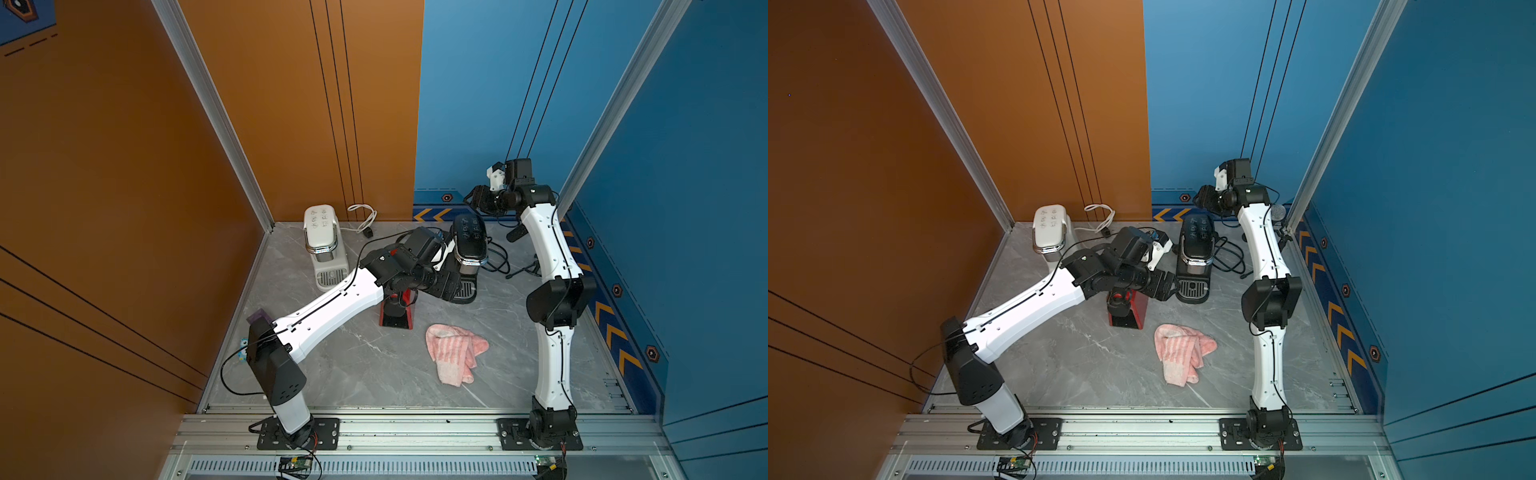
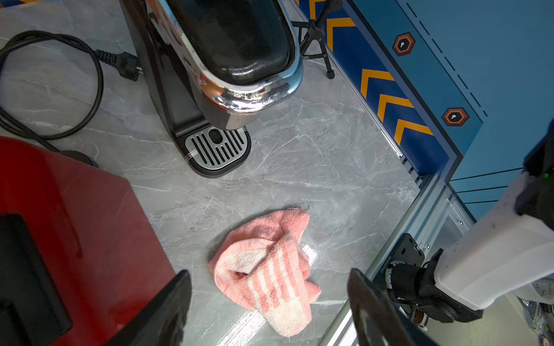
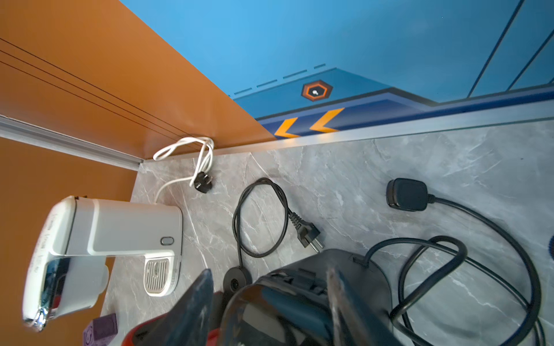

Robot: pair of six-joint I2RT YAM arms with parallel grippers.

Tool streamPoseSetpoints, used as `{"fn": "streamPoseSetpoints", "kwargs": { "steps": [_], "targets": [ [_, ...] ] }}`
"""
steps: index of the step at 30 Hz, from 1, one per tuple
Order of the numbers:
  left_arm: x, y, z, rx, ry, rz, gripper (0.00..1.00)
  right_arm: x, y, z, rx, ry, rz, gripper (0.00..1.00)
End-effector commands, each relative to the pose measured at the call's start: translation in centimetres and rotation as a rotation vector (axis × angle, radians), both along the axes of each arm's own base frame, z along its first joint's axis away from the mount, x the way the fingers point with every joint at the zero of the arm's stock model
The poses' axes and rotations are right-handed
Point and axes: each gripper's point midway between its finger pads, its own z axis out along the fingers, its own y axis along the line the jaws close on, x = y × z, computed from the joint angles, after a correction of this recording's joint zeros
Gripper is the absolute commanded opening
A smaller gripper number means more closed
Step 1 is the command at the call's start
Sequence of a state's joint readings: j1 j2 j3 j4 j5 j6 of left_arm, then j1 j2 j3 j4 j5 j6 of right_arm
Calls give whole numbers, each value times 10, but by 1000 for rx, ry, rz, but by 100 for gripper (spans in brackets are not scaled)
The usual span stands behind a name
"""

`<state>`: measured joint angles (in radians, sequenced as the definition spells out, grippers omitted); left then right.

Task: Wipe the surface of a coffee machine
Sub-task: Move the coffee machine to the center of the board.

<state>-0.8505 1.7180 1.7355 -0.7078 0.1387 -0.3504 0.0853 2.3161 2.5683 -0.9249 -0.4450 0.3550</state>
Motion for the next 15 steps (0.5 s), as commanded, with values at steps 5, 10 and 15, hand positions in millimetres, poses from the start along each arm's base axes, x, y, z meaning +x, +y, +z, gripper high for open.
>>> {"fn": "streamPoseSetpoints", "kwargs": {
  "steps": [5, 10, 15],
  "targets": [
    [-1, -5, -18, 48, 2, -45, 83, -14, 7, -19, 49, 54, 147, 66],
    [4, -7, -30, 73, 7, -51, 83, -23, 22, -21, 74, 33, 270, 77],
    [9, -8, -33, 72, 14, -54, 83, -31, 36, -27, 68, 14, 371, 84]
  ]
}}
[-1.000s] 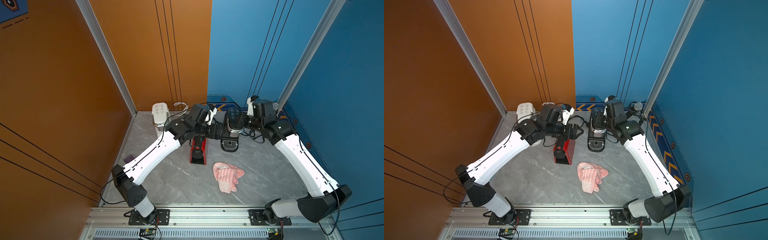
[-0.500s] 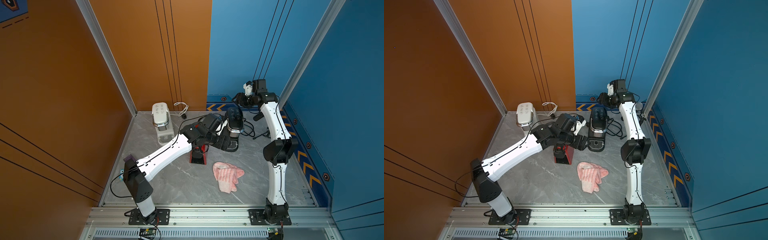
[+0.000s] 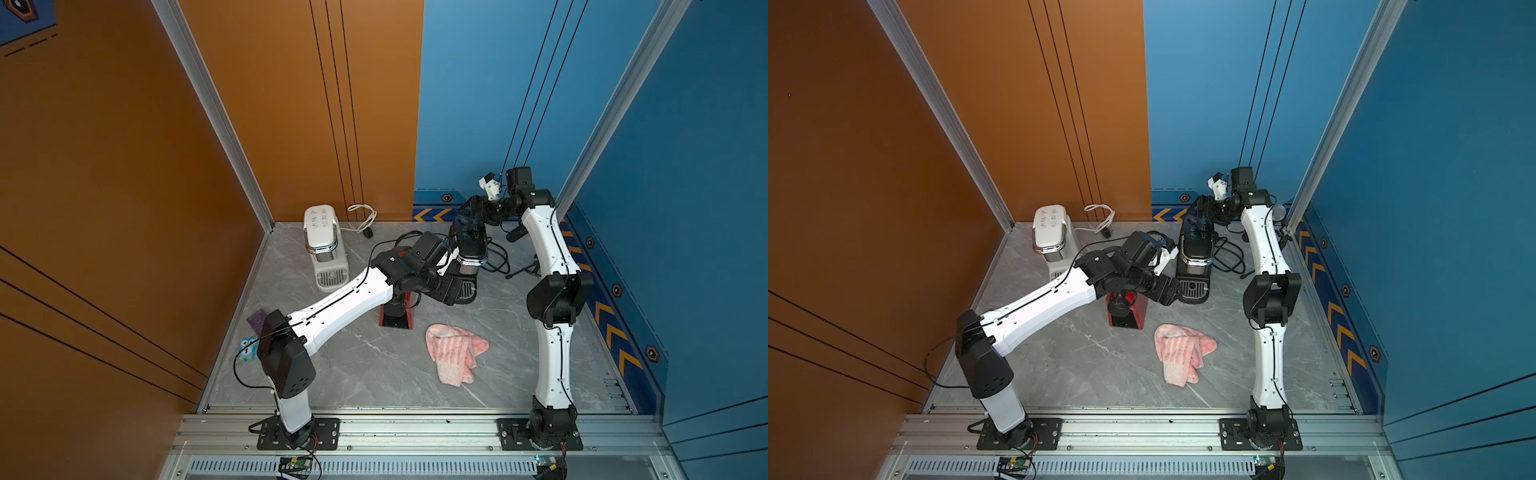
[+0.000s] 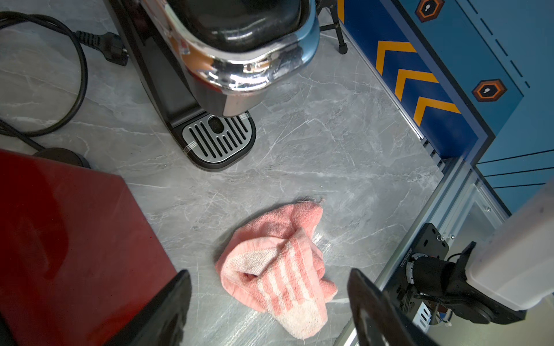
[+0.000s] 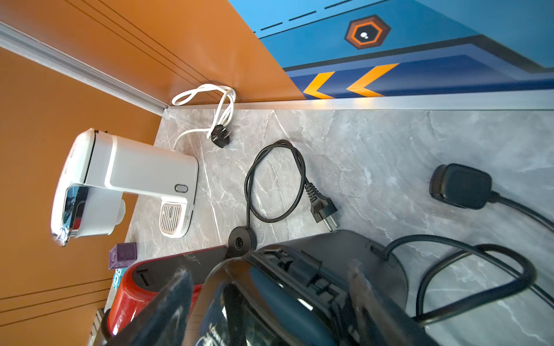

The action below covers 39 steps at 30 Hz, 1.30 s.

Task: Wipe the surface of a coffee machine
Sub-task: Move the coffee machine to the center of the board.

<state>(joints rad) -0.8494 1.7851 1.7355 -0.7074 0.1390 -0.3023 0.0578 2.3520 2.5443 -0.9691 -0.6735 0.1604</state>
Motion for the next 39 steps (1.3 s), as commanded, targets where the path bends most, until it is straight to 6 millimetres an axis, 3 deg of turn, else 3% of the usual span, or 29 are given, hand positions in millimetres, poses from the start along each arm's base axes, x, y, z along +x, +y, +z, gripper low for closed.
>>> {"fn": "streamPoseSetpoints", "kwargs": {
  "steps": [1, 6, 17, 27, 34, 36, 39],
  "targets": [
    [3, -1, -3, 6, 1, -21, 83, -18, 21, -5, 26, 5, 135, 83],
    [5, 3, -6, 9, 12, -16, 83, -39, 33, -19, -2, 21, 225, 79],
    [5, 10, -8, 8, 20, -18, 83, -90, 19, -55, -70, 129, 251, 70],
    [-2, 12, 5, -19, 12, -38, 83, -138, -6, -60, -125, 137, 95, 65],
    [-14, 27, 11, -21, 2, -32, 83, -157, -4, -60, -153, 156, 71, 65],
    [-18, 33, 15, -22, -9, -24, 83, -155, -16, -57, -193, 154, -4, 69],
    [-23, 44, 23, -26, -36, -11, 84, -150, -40, -31, -233, 127, -176, 72]
  ]
}}
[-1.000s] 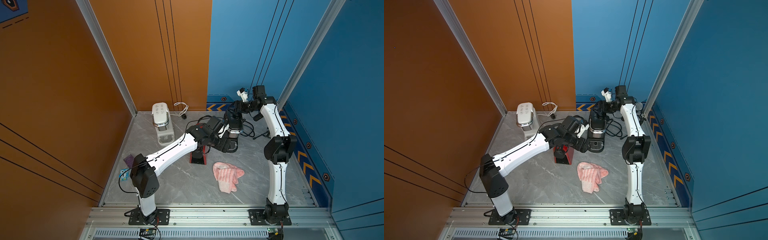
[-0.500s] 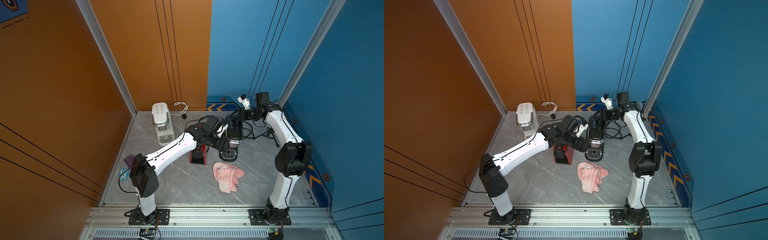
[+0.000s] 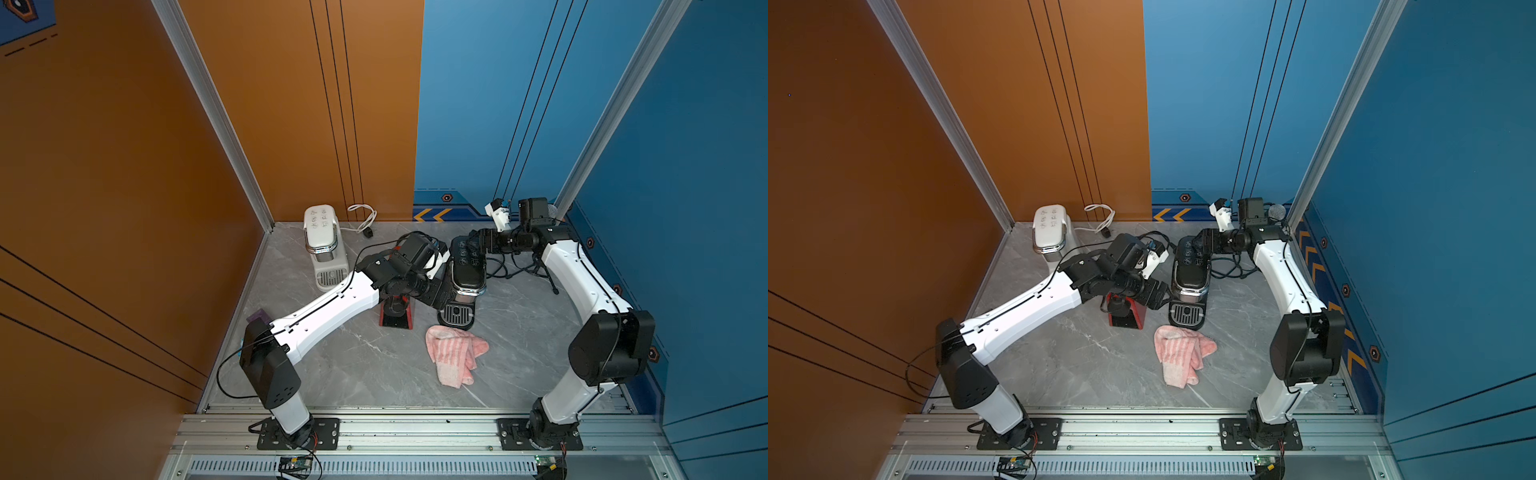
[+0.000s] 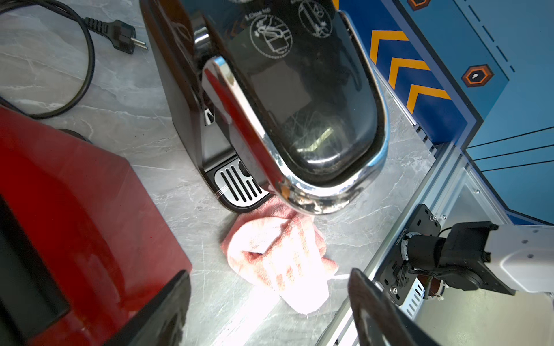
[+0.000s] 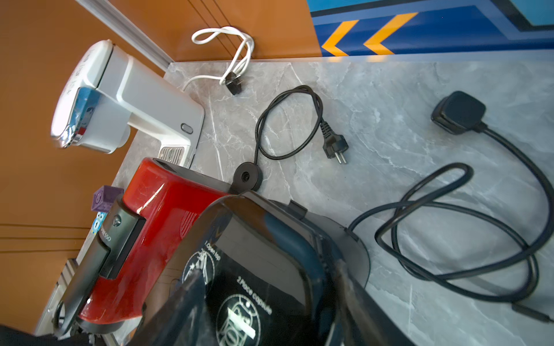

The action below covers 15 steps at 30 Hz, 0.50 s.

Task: Wipe the surface of a coffee machine
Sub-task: Move the coffee machine to the center of the board, then pick up the cleaning item at the center of the board.

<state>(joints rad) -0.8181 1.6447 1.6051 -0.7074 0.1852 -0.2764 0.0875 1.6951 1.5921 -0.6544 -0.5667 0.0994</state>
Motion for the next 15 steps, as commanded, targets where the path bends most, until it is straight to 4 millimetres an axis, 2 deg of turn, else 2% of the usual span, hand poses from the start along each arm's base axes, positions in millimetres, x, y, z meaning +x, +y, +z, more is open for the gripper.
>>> {"fn": "streamPoseSetpoints", "kwargs": {
  "steps": [1, 5, 8, 10, 12, 15],
  "targets": [
    [-5, 17, 15, -3, -48, 14, 84, -27, -34, -19, -108, 163, -220, 73],
    [-4, 36, 26, 2, -96, 58, 85, -46, -51, 29, -76, 73, -372, 82],
    [0, 52, 30, 7, -113, 114, 85, -72, -70, 44, -92, 45, -514, 84],
    [3, 63, 31, 2, -110, 168, 85, -101, -82, 39, -153, 37, -598, 83],
    [5, 73, 30, -6, -99, 220, 85, -132, -75, 24, -179, 40, -592, 82],
    [3, 86, 31, -14, -95, 277, 85, -181, -60, -8, -166, 71, -577, 78]
  ]
}}
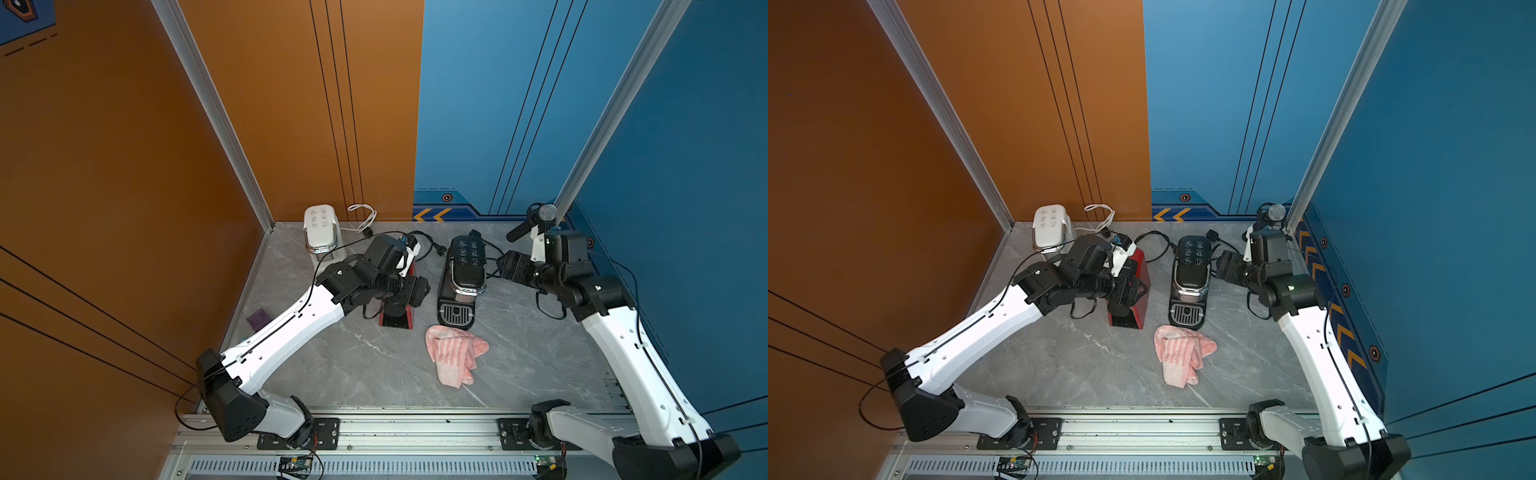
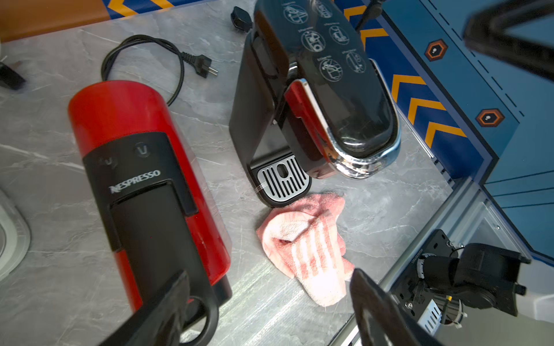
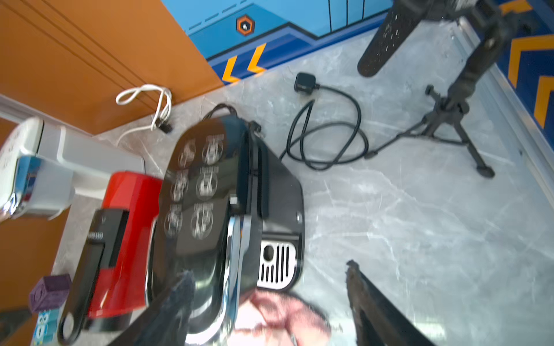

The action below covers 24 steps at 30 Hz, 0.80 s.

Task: Wipe the surface of a coffee machine
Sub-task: Pick up the cleaning item at the center of the board.

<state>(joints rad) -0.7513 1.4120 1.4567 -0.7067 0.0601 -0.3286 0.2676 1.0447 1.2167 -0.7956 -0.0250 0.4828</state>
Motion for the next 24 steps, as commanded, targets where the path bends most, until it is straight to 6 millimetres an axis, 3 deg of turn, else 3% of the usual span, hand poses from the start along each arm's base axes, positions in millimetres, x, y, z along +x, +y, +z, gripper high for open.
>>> {"fn": "streamPoseSetpoints", "kwargs": {
  "steps": [1, 5, 10, 11, 12, 16, 24],
  "targets": [
    [2, 21, 2, -2, -5, 99, 85, -50, -4, -60, -8, 135, -101, 77],
    [0, 34, 8, -15, -23, 134, 85, -91, 27, -101, 108, 147, -10, 81],
    [-5, 42, 9, -30, -22, 159, 90, -106, 68, -154, 123, 205, 120, 93],
    [-6, 42, 9, -34, -17, 159, 90, -107, 73, -163, 93, 215, 137, 99],
    [-8, 42, 7, -37, -10, 157, 90, -106, 76, -172, 39, 226, 155, 100],
    [-11, 47, 5, -41, -5, 171, 90, -93, 81, -189, -177, 217, 193, 100],
    [-9, 46, 8, -44, -10, 170, 91, -77, 100, -232, -334, 293, 296, 100]
  ]
}}
